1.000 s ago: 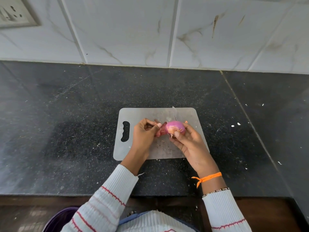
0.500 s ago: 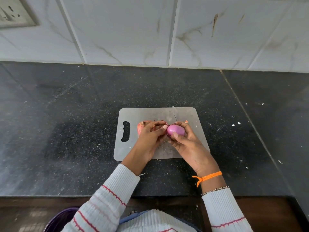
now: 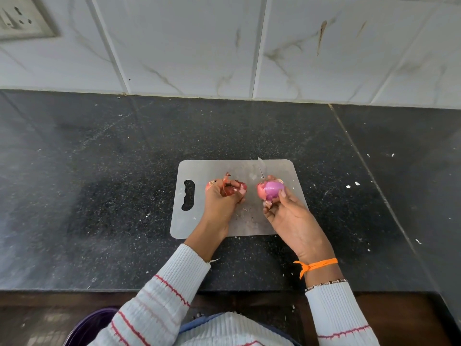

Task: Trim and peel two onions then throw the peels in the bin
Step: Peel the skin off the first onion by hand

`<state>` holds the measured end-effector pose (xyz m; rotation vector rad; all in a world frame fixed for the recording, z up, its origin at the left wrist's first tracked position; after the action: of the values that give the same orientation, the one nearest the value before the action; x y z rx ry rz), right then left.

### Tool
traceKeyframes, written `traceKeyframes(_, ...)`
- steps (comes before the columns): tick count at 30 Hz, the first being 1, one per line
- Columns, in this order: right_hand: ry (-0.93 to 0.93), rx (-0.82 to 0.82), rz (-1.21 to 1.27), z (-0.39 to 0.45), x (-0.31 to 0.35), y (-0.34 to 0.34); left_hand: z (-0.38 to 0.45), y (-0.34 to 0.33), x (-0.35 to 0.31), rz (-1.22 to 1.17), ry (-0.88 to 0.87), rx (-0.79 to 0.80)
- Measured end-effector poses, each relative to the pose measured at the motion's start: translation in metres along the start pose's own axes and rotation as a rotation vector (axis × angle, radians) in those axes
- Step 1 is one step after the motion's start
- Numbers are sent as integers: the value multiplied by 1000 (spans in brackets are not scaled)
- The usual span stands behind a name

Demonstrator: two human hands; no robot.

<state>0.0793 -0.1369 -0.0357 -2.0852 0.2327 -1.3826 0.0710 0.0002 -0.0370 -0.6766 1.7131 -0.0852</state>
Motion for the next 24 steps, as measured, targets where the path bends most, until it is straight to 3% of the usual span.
traceKeyframes(6,123,45,-255,-5,11,-5,-6,-18,-2,294,-66,125)
traceKeyframes(14,231,19,-480,-3,11,-6,-12,-22,-14,432,-131,148)
traceKeyframes(24,230,26,-558,-2,7,-5,-6,-7,-15,308,-170,7)
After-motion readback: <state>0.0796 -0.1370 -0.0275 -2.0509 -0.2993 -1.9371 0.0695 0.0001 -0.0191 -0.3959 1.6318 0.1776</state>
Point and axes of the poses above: each hand's wrist, its own z-axis towards the middle knuckle, its own y-axis out of the back of the hand, x = y × z, the point moved 8 cm from there along z, towards the middle knuckle, and after that the axes turned 6 degrees about -z, right-handed, at the moved point
